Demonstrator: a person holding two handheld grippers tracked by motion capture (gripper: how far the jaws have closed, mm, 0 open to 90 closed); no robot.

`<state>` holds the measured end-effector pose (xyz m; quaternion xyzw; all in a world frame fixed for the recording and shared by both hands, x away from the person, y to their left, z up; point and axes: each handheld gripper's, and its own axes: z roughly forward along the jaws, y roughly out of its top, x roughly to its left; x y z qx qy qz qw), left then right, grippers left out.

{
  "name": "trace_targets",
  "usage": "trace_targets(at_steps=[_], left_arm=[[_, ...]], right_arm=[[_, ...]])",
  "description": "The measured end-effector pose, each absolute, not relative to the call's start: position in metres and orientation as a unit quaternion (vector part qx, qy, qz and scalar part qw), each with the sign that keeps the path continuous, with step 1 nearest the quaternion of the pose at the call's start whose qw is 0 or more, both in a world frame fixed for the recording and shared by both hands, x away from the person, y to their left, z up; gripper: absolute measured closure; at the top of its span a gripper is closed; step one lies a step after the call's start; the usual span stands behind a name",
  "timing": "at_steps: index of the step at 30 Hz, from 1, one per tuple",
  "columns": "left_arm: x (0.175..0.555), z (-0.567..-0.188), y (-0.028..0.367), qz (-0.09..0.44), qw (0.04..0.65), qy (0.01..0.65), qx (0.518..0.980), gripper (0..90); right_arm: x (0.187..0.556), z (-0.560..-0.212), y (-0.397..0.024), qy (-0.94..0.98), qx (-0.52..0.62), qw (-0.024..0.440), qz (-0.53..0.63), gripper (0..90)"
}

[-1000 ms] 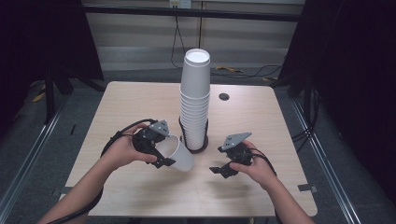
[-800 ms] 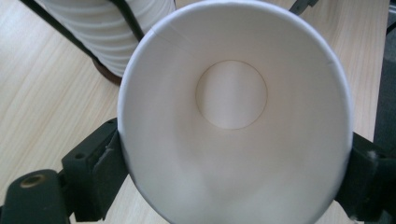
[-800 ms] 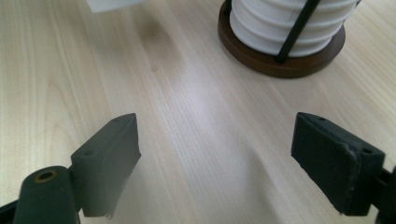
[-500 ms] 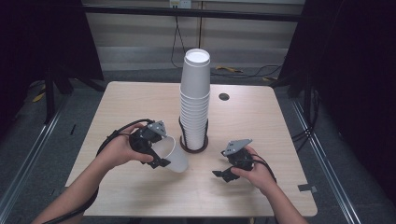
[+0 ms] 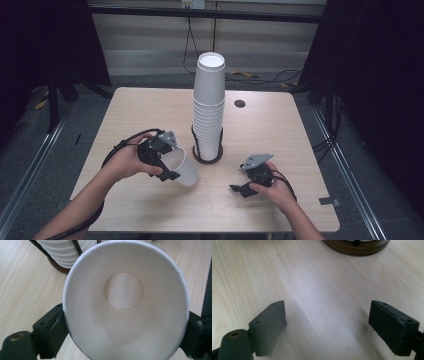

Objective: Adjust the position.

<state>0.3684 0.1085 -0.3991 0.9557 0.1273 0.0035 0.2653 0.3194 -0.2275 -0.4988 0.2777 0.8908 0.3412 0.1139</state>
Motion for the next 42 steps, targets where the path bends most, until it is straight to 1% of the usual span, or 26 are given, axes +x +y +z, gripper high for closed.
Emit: trace_targets(at_steps=[4, 14, 19, 24, 32, 39, 42], left_arm=[[0.369, -0.4, 0.108, -0.005, 0.26, 0.125, 0.957, 11.0], [0.367, -0.404, 0.107, -0.003, 0.244, 0.128, 0.961, 10.6], [0.367, -0.408, 0.108, -0.014, 0.237, 0.127, 0.963, 10.4], [0.367, -0.409, 0.109, -0.015, 0.241, 0.129, 0.962, 10.0], [0.366, -0.41, 0.104, -0.01, 0.25, 0.128, 0.96, 9.1], [0.364, -0.404, 0.099, 0.001, 0.225, 0.116, 0.968, 9.4], [0.364, -0.401, 0.101, 0.005, 0.23, 0.122, 0.965, 8.9]], right_arm=[[0.319, -0.5, -0.229, 0.888, 0.283, 0.115, 0.345, 13.9], [0.318, -0.504, -0.231, 0.878, 0.294, 0.115, 0.36, 12.4], [0.319, -0.505, -0.232, 0.875, 0.296, 0.118, 0.363, 12.2], [0.319, -0.505, -0.232, 0.875, 0.295, 0.118, 0.364, 12.1], [0.319, -0.505, -0.232, 0.875, 0.296, 0.119, 0.364, 12.1], [0.319, -0.505, -0.232, 0.875, 0.297, 0.119, 0.365, 12.2], [0.319, -0.505, -0.232, 0.875, 0.297, 0.119, 0.365, 12.2]])
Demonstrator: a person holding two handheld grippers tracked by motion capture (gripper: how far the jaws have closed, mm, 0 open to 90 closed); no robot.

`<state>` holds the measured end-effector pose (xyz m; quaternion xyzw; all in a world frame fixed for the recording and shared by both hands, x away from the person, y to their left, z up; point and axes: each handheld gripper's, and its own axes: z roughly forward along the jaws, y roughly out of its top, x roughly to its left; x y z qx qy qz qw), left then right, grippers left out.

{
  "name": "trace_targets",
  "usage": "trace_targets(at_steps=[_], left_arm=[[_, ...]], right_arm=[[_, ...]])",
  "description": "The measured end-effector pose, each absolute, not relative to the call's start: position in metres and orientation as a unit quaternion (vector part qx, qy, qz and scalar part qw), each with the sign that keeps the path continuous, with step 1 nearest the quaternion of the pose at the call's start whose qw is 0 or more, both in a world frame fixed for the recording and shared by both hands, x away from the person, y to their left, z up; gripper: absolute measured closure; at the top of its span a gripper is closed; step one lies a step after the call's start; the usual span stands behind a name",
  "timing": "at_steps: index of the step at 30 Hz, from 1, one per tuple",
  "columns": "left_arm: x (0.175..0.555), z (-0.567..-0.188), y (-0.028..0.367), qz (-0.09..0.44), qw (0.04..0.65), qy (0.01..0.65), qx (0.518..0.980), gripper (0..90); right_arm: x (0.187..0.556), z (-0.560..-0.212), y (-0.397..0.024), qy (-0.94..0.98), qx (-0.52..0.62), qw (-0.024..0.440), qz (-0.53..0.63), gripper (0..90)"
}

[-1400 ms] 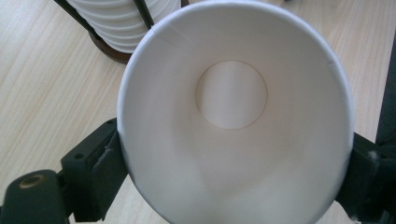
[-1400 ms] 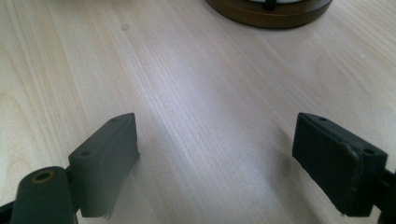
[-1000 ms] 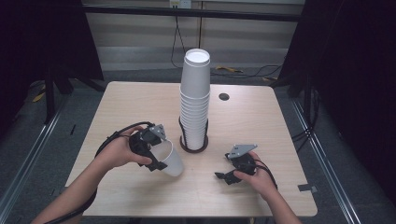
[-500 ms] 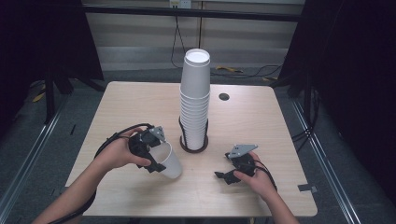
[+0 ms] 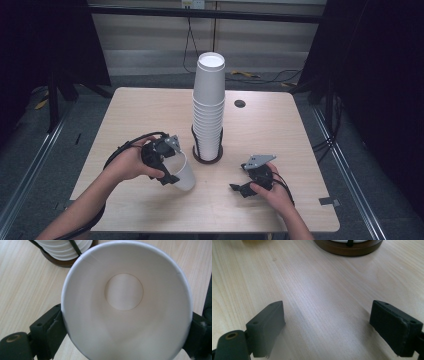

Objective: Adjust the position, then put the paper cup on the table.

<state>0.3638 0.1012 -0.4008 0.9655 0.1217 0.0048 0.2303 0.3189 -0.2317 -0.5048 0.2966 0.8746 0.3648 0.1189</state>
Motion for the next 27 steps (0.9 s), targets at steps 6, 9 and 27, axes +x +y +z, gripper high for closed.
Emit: trace_targets(at_steps=[6, 9, 27], left_arm=[[0.365, -0.402, 0.103, 0.004, 0.231, 0.118, 0.966, 8.1], [0.364, -0.405, 0.103, 0.004, 0.235, 0.117, 0.965, 7.7], [0.362, -0.417, 0.098, 0.016, 0.283, 0.11, 0.953, 6.6]], right_arm=[[0.319, -0.505, -0.232, 0.875, 0.297, 0.119, 0.365, 12.2], [0.319, -0.505, -0.232, 0.874, 0.297, 0.119, 0.365, 12.1], [0.319, -0.505, -0.232, 0.874, 0.296, 0.119, 0.365, 12.3]])
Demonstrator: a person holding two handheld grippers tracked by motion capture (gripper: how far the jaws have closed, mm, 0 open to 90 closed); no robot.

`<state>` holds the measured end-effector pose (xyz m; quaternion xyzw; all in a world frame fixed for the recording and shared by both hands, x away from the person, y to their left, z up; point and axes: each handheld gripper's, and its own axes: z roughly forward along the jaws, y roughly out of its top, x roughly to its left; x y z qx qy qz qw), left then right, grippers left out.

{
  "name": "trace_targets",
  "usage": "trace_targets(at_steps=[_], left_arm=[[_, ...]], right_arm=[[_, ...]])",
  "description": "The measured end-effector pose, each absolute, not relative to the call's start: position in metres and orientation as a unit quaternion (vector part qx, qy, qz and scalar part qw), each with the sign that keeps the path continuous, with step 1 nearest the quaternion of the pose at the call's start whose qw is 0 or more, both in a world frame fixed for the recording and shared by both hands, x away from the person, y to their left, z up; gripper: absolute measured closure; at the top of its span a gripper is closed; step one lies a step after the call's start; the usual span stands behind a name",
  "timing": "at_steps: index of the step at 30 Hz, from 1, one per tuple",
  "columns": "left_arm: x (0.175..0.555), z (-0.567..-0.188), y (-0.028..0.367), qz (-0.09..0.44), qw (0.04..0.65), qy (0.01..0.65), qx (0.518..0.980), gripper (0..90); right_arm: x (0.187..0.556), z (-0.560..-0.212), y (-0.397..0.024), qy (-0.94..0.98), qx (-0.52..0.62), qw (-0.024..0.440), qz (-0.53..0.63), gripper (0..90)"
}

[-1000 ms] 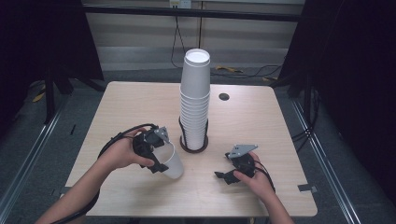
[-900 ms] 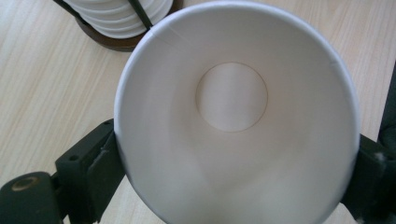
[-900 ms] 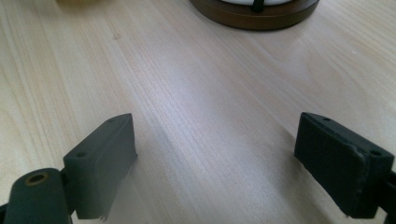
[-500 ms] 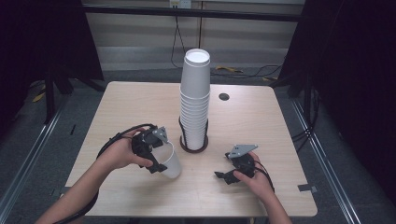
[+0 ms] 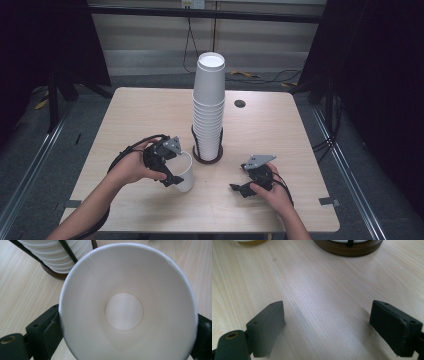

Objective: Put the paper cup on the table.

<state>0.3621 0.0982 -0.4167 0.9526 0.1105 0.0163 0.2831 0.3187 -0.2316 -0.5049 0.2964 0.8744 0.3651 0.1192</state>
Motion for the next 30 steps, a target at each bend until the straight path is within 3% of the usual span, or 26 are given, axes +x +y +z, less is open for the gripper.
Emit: trace_targets(at_steps=[30], left_arm=[[0.357, -0.439, 0.114, 0.019, 0.329, 0.145, 0.933, 6.9]], right_arm=[[0.318, -0.505, -0.232, 0.874, 0.296, 0.119, 0.365, 12.5]])
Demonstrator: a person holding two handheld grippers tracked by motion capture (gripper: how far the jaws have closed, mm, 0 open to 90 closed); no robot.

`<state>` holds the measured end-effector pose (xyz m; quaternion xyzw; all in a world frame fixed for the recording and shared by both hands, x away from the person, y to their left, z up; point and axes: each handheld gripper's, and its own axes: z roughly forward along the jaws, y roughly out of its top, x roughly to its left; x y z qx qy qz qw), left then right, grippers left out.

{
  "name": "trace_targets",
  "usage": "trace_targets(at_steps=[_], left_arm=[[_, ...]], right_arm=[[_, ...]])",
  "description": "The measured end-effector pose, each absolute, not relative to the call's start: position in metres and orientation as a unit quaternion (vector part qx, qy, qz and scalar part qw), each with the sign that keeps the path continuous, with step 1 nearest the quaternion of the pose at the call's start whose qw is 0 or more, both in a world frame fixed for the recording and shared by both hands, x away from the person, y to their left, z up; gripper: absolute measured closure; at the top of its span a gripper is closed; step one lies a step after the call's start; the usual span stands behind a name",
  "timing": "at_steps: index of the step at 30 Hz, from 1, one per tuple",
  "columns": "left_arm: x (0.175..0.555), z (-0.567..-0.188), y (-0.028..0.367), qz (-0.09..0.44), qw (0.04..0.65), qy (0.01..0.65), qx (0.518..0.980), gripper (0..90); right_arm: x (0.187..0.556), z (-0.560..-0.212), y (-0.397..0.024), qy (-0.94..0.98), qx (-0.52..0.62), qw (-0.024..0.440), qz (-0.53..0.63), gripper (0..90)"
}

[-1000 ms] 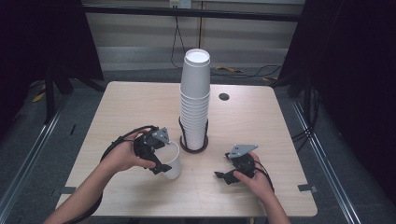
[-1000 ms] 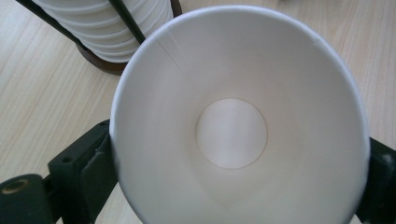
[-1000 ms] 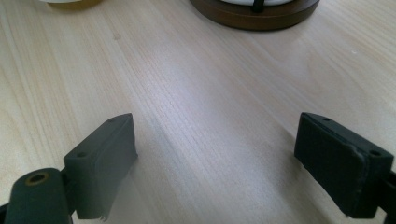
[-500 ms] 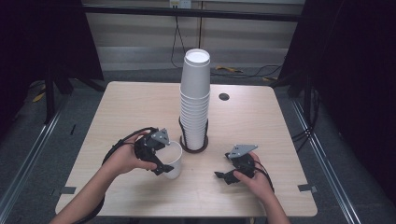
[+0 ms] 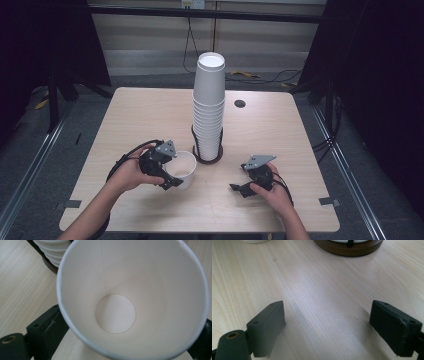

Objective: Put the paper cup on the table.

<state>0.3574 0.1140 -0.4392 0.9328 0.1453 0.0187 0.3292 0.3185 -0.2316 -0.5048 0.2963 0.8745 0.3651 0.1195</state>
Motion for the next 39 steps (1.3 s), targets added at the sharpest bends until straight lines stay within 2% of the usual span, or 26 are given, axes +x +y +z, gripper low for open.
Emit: trace_targets(at_steps=[15, 39], left_arm=[[0.356, -0.45, 0.14, 0.005, 0.354, 0.177, 0.918, 7.4], [0.348, -0.465, 0.173, 0.033, 0.365, 0.209, 0.907, 9.9]], right_arm=[[0.319, -0.505, -0.232, 0.875, 0.296, 0.119, 0.365, 12.5], [0.319, -0.505, -0.232, 0.874, 0.296, 0.119, 0.365, 12.5]])
